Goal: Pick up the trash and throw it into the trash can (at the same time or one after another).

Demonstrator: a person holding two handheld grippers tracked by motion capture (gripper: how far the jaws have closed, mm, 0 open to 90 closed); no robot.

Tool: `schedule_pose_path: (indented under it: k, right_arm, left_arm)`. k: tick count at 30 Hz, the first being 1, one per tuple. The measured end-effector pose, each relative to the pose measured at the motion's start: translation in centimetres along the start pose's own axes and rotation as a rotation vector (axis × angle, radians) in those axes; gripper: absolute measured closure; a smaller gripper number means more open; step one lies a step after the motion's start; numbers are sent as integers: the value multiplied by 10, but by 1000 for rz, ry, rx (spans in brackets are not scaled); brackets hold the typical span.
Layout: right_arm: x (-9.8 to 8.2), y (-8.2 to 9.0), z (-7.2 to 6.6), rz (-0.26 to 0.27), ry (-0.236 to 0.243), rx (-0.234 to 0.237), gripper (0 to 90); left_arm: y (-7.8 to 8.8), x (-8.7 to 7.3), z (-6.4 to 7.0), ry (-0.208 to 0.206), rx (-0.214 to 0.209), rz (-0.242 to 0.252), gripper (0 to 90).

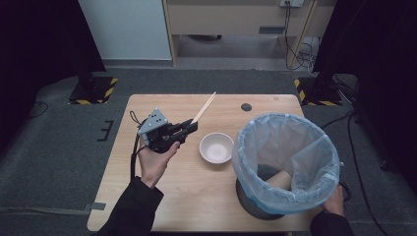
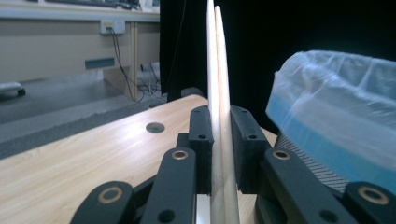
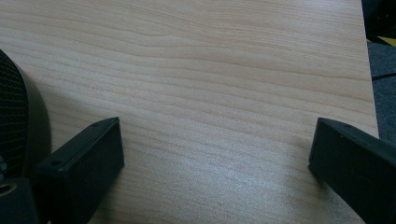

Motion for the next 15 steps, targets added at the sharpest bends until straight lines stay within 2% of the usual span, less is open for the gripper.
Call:
schedule_pose_path:
  k: [6, 7, 15]
  right_arm:
    - [0, 0, 0, 0, 0, 0, 32]
    - [0, 0, 0, 0, 0, 0, 32]
    - [0, 0, 0, 1, 1, -1, 32]
  left_arm:
    - [3, 8, 10, -21, -24, 26, 795]
    - [4, 10, 14, -35, -30, 31, 795]
    - [8, 18, 25, -53, -57, 60, 795]
Point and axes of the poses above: each handheld gripper's, and its own axes: y roughly backward along the jaws, x roughly out of its top, z roughly to its right, the point moved 2 cm from there along -y, roughly forward along the jaws, and after that the axes turned 5 degrees about -y, right-handed, at the moved point
